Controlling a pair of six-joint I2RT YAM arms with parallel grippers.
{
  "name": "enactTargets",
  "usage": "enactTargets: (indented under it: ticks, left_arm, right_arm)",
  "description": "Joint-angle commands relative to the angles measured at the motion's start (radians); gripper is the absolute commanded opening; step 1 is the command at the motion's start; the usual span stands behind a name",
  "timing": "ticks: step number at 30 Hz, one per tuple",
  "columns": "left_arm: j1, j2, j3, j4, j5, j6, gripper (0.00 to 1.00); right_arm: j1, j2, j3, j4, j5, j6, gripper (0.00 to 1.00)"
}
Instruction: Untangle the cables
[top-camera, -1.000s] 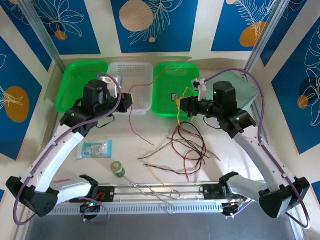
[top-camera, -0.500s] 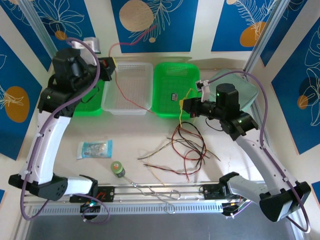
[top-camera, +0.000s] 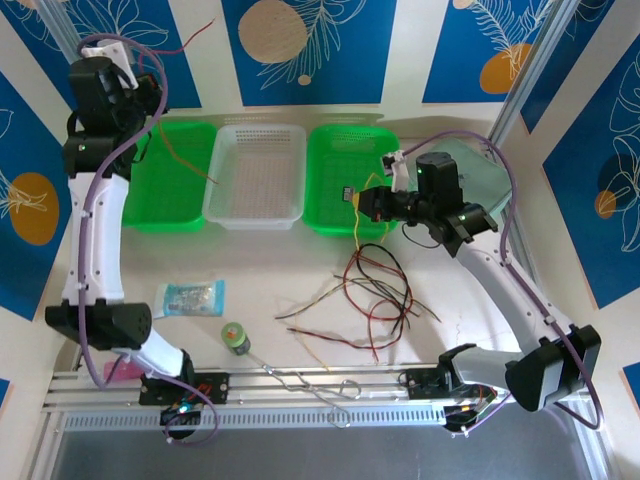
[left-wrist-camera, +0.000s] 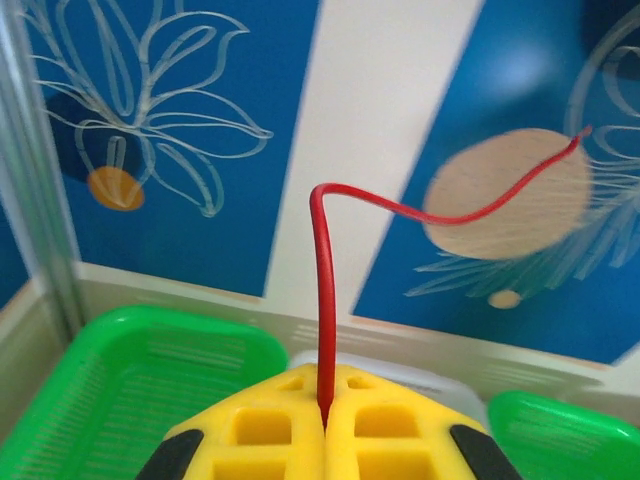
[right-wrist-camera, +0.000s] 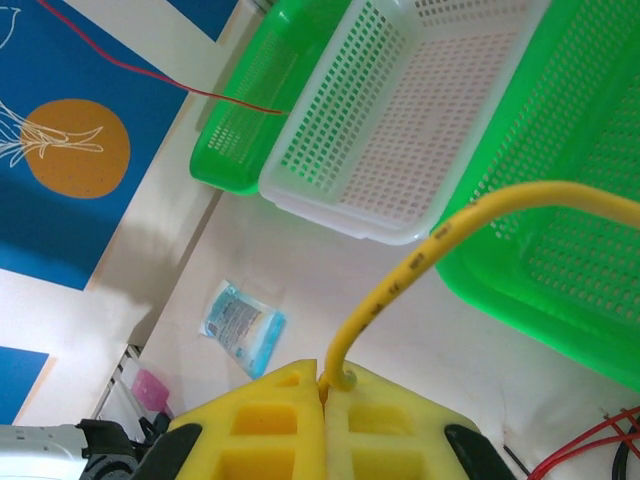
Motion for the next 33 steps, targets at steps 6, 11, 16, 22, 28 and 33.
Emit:
enactTargets:
  ticks: [6,11,16,22,28,33]
  left_arm:
    - [0.132,0.163,0.058,-0.013,-0.031,0.065,0.00]
    - [0.151,0.228,-0.048,0.020,0.009,0.050,0.00]
    - [0.153,0.390,-0.047,-0.100,0.056,0.017,0.00]
    - [0.162,0.606,0.025,-0.255,0.073,0.021,0.00]
    - [0.181,0.709,0.071,-0.289,0.035,-0.005,0.00]
    - [0.203,0.776,0.144,-0.330,0.109,-0.007,0.33]
  right_arm:
    - [-0.004,-0.006,0.048,-0.015,0.039,0.033,0.00]
    - [-0.006,0.015,0.074,-0.029,0.041,0.033,0.00]
    - [-0.001,0.059,0.136,-0.057,0.052,0.021,0.00]
    - [-0.001,0.056,0.152,-0.050,0.058,0.007,0.00]
    - [-0.007,0.021,0.116,-0.077,0.066,-0.007,0.00]
    - [-0.007,0.025,0.115,-0.095,0.028,0.007,0.00]
